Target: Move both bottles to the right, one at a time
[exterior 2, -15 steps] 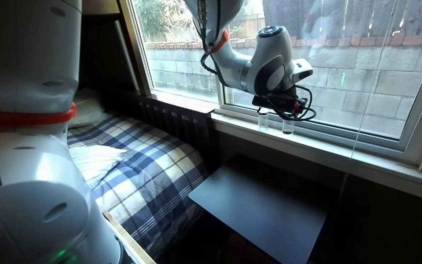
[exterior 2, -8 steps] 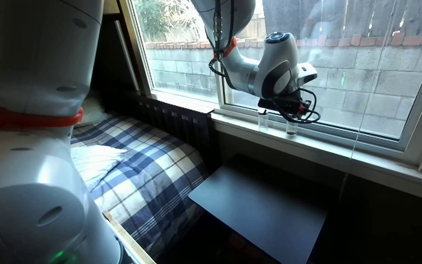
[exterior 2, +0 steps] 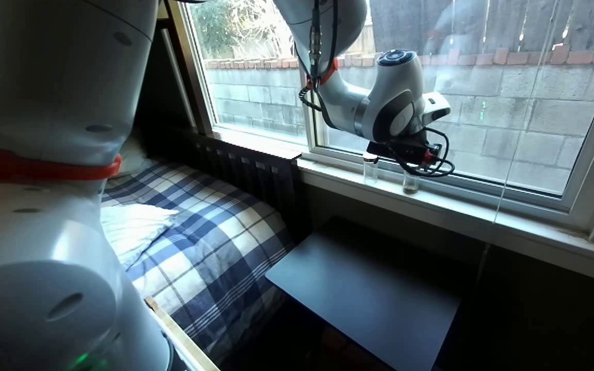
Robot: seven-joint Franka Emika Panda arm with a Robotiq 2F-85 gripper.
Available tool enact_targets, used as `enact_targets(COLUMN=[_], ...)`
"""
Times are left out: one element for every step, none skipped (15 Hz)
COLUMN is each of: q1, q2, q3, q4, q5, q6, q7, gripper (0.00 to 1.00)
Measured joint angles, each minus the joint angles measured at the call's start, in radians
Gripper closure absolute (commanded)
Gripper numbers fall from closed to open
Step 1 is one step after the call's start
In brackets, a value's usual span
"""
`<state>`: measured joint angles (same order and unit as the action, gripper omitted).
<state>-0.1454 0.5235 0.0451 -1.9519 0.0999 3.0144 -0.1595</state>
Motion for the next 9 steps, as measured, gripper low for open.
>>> enact_targets(q1=[0.005, 0.014, 0.037, 0.068, 0.115, 0.172, 0.217, 0.240, 0.243], q2=[-0.005, -0.018, -0.042, -0.070, -0.106, -0.148, -0.197, -0.250, -0.309], q3=[-0.004, -0.015, -0.042, -0.081, -0.140, -0.211, -0.263, -0.284, -0.274], q4=[0.001, 0.001, -0.001, -0.006, -0.015, -0.027, -0.040, -0.057, -0.079], q5=[-0.006, -0.016, -0.038, -0.069, -0.119, -0.184, -0.246, -0.303, -0.328], q6=[-0.007, -0.031, -0.065, -0.095, -0.141, -0.209, -0.293, -0.387, -0.484], q7=[0.005, 0.015, 0.036, 0.066, 0.115, 0.176, 0.222, 0.249, 0.248], gripper=[0.00, 0.00, 0.00, 0.00, 0.00, 0.00, 0.00, 0.00, 0.00])
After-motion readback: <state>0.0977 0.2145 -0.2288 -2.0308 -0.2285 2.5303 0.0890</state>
